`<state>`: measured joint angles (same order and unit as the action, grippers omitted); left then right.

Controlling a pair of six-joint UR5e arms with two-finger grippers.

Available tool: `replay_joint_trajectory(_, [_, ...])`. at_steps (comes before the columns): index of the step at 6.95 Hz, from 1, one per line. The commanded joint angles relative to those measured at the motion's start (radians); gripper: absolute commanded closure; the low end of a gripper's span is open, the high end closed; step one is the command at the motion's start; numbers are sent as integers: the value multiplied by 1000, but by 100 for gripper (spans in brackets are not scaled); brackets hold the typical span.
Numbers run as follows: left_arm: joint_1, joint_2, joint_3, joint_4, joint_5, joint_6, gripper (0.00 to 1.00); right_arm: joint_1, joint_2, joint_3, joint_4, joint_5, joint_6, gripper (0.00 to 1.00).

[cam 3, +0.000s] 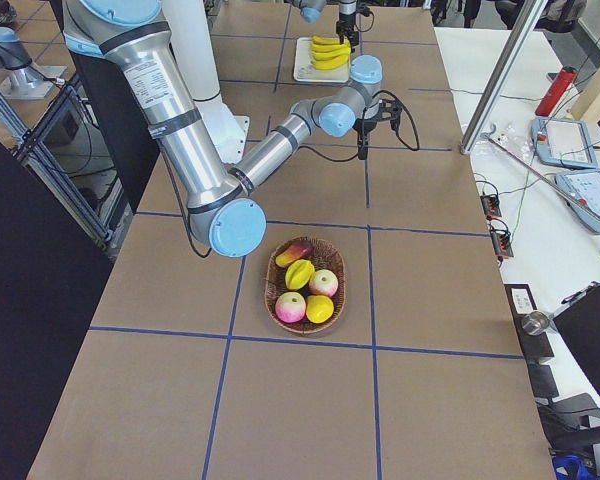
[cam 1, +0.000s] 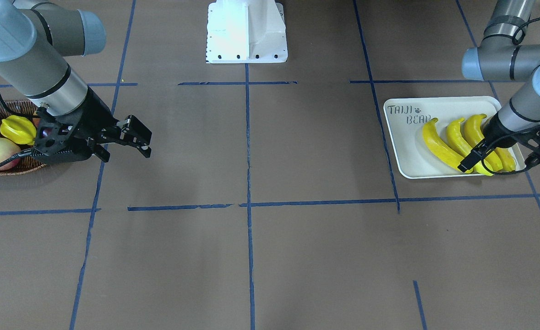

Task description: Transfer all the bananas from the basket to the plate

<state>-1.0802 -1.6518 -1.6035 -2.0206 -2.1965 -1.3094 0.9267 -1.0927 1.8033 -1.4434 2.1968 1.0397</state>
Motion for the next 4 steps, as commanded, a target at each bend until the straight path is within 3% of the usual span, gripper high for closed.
replay_joint_trajectory(1, [-137,3,-9,10,-147,286,0,62,-47,1,-2,38,-38,0])
replay_joint_trajectory(2, [-183,3,-6,84,-155,528,0,113,-94,1,-17,62,-161,0])
replay_joint_trajectory(4, [-332,0,-9,355,-155,1084,0,239,-203,1,-124,80,-518,0])
